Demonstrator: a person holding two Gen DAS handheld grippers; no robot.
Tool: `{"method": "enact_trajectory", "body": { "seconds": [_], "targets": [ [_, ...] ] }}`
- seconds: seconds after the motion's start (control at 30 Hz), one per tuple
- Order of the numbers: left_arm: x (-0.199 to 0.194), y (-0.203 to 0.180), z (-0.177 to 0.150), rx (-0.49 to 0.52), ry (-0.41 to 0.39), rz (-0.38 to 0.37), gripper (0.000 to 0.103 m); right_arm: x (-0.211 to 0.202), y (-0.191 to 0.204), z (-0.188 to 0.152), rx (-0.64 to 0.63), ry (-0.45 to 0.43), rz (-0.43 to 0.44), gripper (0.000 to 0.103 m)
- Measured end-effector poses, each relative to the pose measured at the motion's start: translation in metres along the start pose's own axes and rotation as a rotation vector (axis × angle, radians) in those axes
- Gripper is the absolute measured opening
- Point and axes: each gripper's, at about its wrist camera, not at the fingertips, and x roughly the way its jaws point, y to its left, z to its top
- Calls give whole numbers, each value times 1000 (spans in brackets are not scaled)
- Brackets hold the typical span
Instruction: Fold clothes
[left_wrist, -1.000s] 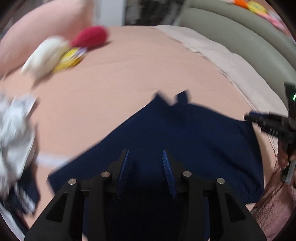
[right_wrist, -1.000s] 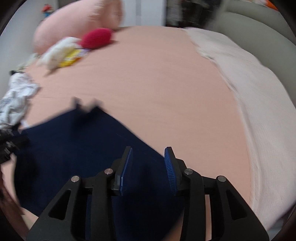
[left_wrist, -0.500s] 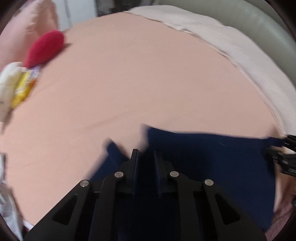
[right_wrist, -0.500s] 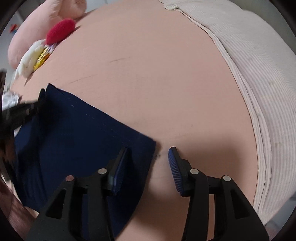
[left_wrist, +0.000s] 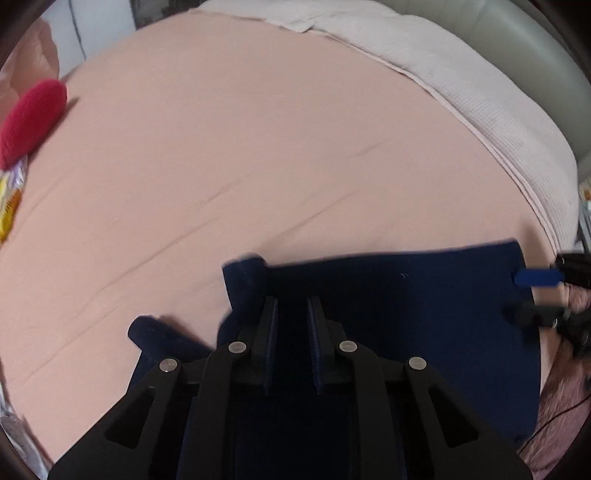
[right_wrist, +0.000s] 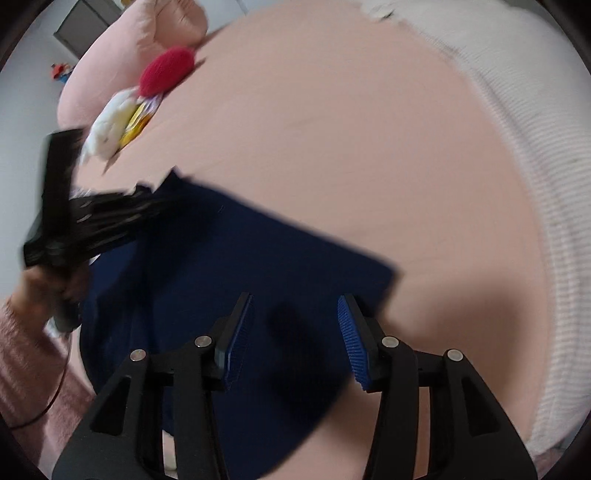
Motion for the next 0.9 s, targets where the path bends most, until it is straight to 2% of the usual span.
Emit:
{"method": "enact_trajectory", "body": {
  "seconds": [0.07,0.1,0.2,0.23,0.33,0.37,0.5,0.6,0.67,0.8,0.9],
  "targets": [
    [2,8,10,-43,-29,18,17,9,1,5,-50,-2,-111,46],
    [5,12,14,-61,-35,29,16,11,-1,7,-58,-5,-135,45],
    [7,18,18,-121,-62,21,15,8,-15,19,-10,-31,-121,38],
    [3,20,17,-146,-76,15,15,6,-20,23,0,-47,-151,37],
    [-25,23,-1,-208,-161,-2,15,-2,-30,29,16,-99,-310,44],
    [-34,24,-5,-218,-179,0,15,-7,-32,29,18,-115,-324,44],
    [-42,19,-23,-163,-129,-7,15,-23,-15,23,-2,-168,-181,47],
    [-24,10,-32,-85,-62,75,15,-17,10,19,-78,-145,-99,47],
    [-15,16,-25,-109,-52,114,17,-5,25,12,-125,-100,-89,47],
    [-51,20,-21,-248,-171,74,17,2,25,6,-168,-113,-250,47],
    [-81,-5,-46,-232,-202,21,21,-19,16,2,-140,-158,-226,48]
  ]
}}
